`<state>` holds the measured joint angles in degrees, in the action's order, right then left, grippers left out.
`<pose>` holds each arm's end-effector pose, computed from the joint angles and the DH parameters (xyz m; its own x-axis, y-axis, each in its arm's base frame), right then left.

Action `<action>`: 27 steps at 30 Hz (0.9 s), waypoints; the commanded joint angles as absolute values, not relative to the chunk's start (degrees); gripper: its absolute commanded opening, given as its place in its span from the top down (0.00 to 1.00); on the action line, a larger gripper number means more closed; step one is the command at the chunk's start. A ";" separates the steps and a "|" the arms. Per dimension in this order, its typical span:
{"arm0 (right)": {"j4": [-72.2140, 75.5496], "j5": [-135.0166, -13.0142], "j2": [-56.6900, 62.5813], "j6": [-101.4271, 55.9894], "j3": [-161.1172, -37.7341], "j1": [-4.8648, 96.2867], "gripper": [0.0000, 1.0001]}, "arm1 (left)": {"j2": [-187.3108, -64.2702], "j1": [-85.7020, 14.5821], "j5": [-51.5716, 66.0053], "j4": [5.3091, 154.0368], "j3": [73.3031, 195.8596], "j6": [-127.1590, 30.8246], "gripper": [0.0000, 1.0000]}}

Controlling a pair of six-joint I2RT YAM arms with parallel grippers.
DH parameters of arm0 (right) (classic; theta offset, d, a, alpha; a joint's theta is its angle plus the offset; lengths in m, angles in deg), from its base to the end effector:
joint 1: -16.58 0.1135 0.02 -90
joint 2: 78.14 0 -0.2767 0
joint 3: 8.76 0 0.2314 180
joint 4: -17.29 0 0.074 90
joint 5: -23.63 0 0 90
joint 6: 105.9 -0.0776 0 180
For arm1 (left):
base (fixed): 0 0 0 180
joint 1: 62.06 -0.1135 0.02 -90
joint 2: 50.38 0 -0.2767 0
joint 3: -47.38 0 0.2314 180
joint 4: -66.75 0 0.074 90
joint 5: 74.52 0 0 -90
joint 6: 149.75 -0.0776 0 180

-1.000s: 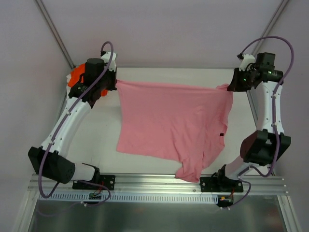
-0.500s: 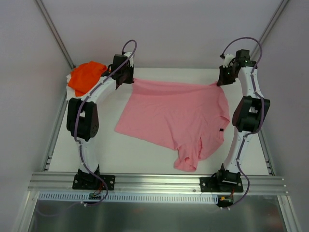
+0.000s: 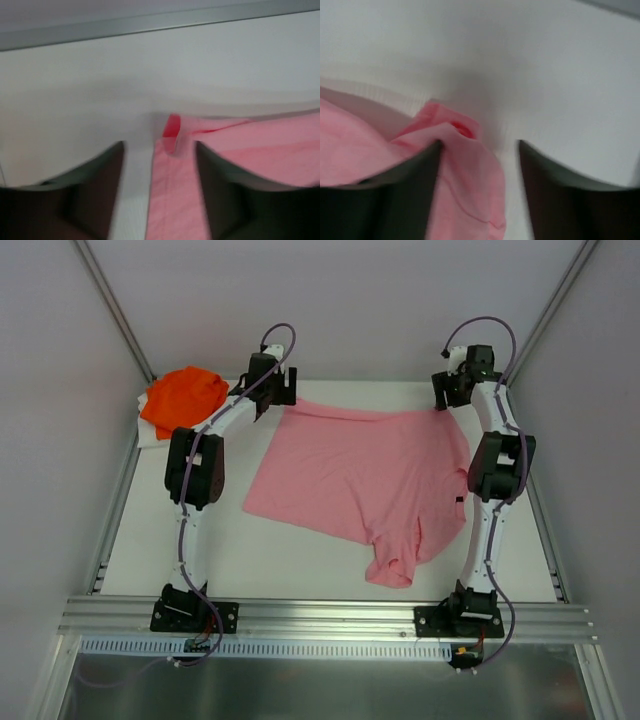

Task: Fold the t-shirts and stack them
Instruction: Flatten out the tshirt

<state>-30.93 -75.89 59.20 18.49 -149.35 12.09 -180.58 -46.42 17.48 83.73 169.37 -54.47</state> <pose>0.5603 -0.0311 0.2077 -0.5591 -0.5149 -0.6498 -0.4305 0.8502 -0.3031 0.5446 -0.1496 0.2273 -0.4301 0.0249 -0.9024 0.2003 0.9773 -0.0685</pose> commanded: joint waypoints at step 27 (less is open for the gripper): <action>-37.82 -73.50 -5.88 18.64 -95.88 15.54 0.01 | -140.65 -46.85 -2.10 114.03 142.23 -52.19 0.07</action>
